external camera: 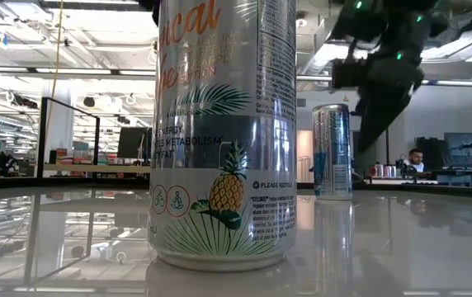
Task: Place canned beverage on shelf
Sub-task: Put the blue soda can on the shelf aligned with the other blue soda can
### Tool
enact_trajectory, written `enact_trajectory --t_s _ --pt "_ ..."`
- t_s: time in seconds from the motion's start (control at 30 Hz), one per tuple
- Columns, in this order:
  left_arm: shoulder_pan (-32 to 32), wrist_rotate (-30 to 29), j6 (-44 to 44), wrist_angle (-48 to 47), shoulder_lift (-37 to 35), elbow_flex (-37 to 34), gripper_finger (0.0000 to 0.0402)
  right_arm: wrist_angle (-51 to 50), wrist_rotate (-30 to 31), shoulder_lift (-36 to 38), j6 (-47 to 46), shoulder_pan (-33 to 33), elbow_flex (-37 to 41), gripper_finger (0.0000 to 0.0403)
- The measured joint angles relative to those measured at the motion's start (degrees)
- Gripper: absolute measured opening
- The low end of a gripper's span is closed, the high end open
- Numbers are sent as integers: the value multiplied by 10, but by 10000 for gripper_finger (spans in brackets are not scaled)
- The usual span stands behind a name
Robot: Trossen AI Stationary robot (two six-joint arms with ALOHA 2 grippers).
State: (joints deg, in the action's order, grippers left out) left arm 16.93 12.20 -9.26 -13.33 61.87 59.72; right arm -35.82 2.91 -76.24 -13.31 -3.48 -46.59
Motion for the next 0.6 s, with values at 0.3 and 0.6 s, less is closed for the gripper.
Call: enact_trajectory --t_s 0.3,0.6 --pt "-33 28 -6 168 1 -149 322 125 3 -89 60 -8 28 27" --pt "-40 24 -6 303 1 -251 322 311 -5 -141 184 1 31 20"
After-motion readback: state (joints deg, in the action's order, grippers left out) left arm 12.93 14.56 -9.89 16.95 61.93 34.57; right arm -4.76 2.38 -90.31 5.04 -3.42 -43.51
